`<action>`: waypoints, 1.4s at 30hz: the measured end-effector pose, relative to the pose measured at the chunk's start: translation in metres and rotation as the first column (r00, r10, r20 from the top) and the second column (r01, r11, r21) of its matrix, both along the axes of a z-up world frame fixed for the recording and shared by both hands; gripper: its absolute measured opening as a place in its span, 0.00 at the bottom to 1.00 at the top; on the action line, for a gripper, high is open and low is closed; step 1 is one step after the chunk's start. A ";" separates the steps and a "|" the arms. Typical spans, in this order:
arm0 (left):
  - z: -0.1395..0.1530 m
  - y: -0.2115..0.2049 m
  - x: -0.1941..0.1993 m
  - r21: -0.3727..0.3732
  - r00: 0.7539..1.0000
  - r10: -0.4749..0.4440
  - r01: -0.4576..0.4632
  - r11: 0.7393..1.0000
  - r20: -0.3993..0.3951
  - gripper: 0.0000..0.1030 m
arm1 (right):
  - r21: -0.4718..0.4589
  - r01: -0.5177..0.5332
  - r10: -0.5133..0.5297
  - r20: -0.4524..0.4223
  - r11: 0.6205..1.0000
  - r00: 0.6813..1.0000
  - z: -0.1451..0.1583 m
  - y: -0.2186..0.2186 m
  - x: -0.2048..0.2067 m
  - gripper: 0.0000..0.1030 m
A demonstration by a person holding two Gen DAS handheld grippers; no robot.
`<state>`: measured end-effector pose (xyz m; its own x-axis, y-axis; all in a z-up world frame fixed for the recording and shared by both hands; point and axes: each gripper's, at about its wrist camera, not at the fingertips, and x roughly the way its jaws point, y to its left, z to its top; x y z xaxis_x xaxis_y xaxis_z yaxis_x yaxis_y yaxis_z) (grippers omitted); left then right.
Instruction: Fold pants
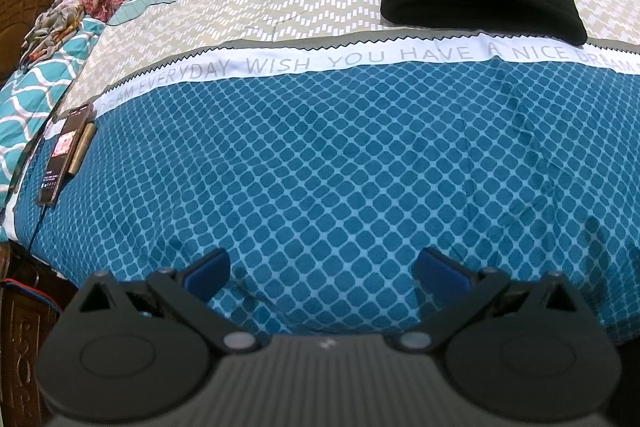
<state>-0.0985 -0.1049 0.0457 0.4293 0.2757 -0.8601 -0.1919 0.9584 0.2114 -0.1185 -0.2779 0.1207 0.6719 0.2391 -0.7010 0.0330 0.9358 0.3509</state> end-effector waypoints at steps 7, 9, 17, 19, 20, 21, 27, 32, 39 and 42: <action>0.000 -0.001 0.000 0.003 1.000 -0.004 0.004 1.000 -0.003 1.00 | 0.002 0.005 -0.005 -0.001 1.000 1.000 0.000 -0.001 0.000 1.00; 0.000 -0.001 0.000 0.003 1.000 -0.005 0.005 1.000 -0.003 1.00 | 0.001 0.006 -0.006 0.001 1.000 1.000 0.000 -0.001 0.000 1.00; -0.001 -0.001 0.000 0.007 1.000 -0.007 0.007 1.000 -0.004 1.00 | 0.003 0.013 -0.013 -0.001 1.000 1.000 0.000 -0.001 -0.001 1.00; -0.001 -0.001 0.000 0.006 1.000 -0.007 0.007 1.000 -0.004 1.00 | 0.003 0.014 -0.014 0.001 1.000 1.000 0.000 -0.001 -0.002 1.00; -0.001 -0.001 0.000 0.006 1.000 -0.007 0.007 1.000 -0.004 1.00 | 0.004 0.015 -0.015 0.001 1.000 1.000 0.000 -0.001 -0.002 1.00; -0.001 -0.002 -0.001 0.007 1.000 -0.008 0.008 1.000 -0.005 1.00 | 0.004 0.015 -0.015 0.000 1.000 1.000 0.000 -0.001 -0.001 1.00; -0.001 -0.002 -0.001 0.007 1.000 -0.009 0.009 1.000 -0.004 1.00 | 0.003 0.020 -0.020 0.002 1.000 1.000 0.000 -0.001 -0.002 1.00; 0.000 -0.002 -0.001 0.007 1.000 -0.009 0.009 1.000 -0.005 1.00 | 0.004 0.022 -0.022 0.001 1.000 1.000 0.000 -0.001 -0.002 1.00; 0.000 -0.003 -0.001 0.007 1.000 -0.009 0.009 1.000 -0.006 1.00 | 0.004 0.021 -0.021 0.002 1.000 1.000 0.000 -0.002 -0.002 1.00; 0.000 -0.003 -0.001 0.007 1.000 -0.010 0.010 1.000 -0.006 1.00 | 0.003 0.023 -0.023 0.003 1.000 1.000 0.000 -0.002 -0.002 1.00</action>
<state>-0.0995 -0.1077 0.0454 0.4270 0.2773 -0.8607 -0.1808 0.9588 0.2192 -0.1203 -0.2804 0.1204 0.6795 0.2262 -0.6979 0.0530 0.9337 0.3542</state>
